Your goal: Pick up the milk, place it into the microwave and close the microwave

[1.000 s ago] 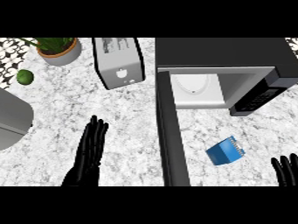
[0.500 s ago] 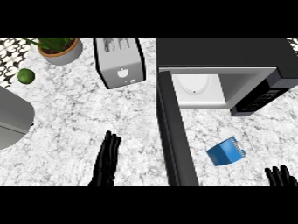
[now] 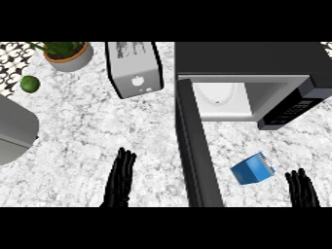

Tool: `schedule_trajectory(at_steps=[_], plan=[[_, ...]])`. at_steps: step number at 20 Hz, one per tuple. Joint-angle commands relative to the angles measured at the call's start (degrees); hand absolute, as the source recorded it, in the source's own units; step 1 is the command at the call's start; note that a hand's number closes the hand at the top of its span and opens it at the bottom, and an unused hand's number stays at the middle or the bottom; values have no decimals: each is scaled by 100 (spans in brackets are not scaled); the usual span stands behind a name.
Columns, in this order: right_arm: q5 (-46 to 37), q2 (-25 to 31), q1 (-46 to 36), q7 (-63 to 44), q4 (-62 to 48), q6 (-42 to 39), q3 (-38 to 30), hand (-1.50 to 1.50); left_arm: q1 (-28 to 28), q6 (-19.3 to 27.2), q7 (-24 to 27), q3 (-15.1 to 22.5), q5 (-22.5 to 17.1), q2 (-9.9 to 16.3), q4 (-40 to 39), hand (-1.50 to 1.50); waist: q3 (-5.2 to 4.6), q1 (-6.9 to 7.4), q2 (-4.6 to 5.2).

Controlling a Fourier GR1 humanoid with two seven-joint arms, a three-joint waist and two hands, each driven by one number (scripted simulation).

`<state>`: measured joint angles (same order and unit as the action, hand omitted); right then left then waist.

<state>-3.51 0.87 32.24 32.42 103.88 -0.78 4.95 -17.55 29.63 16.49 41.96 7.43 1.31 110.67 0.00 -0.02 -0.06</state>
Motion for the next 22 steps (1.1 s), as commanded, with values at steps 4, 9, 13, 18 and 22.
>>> schedule_trajectory(at_steps=[4, 9, 13, 18, 22], plan=[[-164, -83, -1121, 167, -1276, 494, -208, -150, -455, -58, 545, 267, -291, 315, -166, -150, 0, 31, 4], [-308, -84, -1586, 508, -2155, 726, -534, -150, -470, -413, 100, -212, -852, 841, 606, -150, 0, 24, 5], [-332, 65, -1958, 508, -2385, 780, -748, -150, -647, -557, 936, -428, -1205, 985, 35, -150, -2, 22, 4], [-183, 97, -2834, 839, -3493, 996, -1170, -150, -1200, -716, 1294, -410, -1445, 1335, 290, -150, 0, 53, 4], [-18, 237, -2908, 1680, -4387, 869, -1456, 150, -938, -775, 1007, -658, -1528, 1455, 408, -150, 2, 27, 7]])
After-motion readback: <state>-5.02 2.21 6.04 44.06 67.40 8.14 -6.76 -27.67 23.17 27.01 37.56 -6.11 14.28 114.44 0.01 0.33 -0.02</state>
